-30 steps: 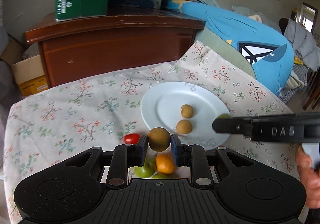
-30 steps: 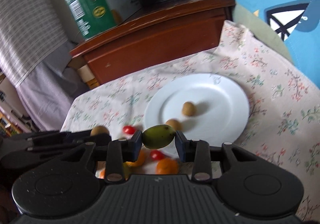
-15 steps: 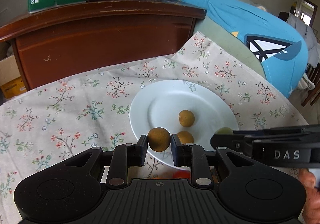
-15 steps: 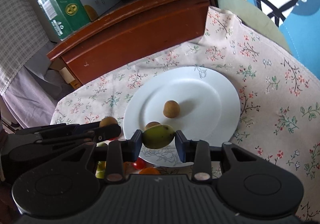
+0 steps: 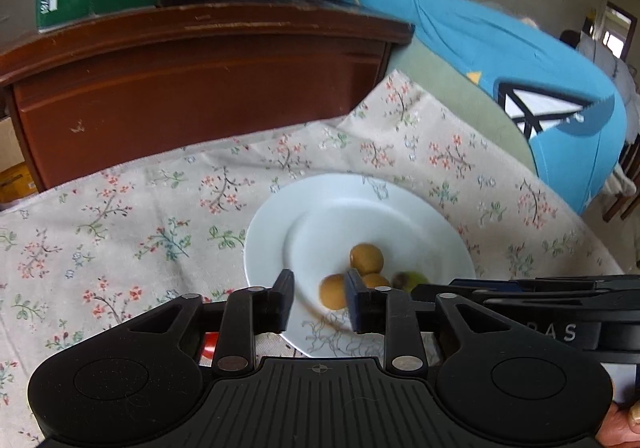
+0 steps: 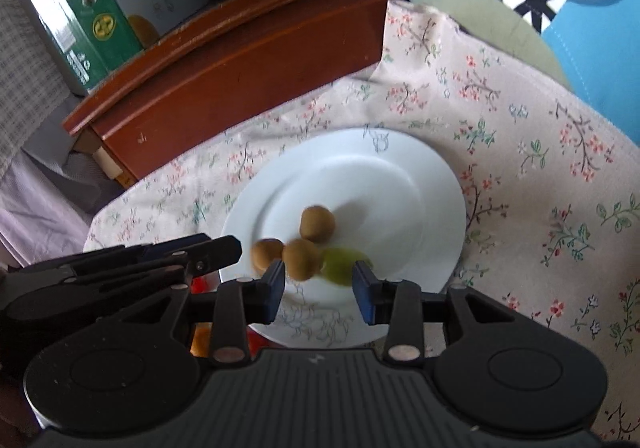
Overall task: Organize fruits
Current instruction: 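Lower the green fruit and the kiwi onto the plate and open both tools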
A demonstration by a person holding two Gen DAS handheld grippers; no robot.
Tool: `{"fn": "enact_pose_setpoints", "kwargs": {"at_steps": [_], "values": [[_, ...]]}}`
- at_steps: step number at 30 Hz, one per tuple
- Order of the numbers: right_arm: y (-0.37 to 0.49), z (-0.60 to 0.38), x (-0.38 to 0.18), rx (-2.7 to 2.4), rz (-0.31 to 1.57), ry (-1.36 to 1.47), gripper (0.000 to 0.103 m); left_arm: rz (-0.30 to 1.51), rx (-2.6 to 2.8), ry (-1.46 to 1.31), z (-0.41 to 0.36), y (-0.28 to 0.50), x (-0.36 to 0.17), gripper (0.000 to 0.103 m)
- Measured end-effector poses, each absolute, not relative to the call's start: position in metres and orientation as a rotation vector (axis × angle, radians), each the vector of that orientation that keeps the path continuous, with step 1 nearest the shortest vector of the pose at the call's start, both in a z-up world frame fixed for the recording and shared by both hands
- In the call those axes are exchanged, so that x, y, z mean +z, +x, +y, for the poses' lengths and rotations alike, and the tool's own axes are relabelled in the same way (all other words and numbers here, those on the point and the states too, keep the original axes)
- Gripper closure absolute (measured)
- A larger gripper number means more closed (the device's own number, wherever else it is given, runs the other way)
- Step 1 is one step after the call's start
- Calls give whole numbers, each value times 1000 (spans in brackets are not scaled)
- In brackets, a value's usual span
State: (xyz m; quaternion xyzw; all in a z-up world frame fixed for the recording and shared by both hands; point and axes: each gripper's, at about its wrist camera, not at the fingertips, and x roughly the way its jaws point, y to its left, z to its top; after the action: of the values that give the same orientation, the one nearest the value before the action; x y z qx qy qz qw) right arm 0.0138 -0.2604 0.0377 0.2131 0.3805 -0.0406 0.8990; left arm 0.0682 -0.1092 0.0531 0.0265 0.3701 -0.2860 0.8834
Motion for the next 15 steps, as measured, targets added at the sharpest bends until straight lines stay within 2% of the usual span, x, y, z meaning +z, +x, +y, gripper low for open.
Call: {"fn": "enact_pose_setpoints", "kwargs": {"at_steps": [1, 2, 6, 9, 13, 15], "values": [[13, -261, 40, -86, 776, 444, 64, 764, -585, 52, -108, 68, 56, 62], [13, -262, 42, -88, 766, 447, 64, 758, -573, 51, -107, 68, 58, 52], [11, -263, 44, -90, 756, 438, 64, 756, -559, 54, -100, 66, 66, 45], [10, -262, 43, -81, 772, 444, 64, 767, -537, 68, -94, 63, 70, 27], [7, -259, 42, -60, 784, 429, 63, 786, -515, 61, -80, 60, 74, 26], [4, -257, 42, -47, 790, 420, 63, 795, -493, 52, -73, 59, 76, 21]]}}
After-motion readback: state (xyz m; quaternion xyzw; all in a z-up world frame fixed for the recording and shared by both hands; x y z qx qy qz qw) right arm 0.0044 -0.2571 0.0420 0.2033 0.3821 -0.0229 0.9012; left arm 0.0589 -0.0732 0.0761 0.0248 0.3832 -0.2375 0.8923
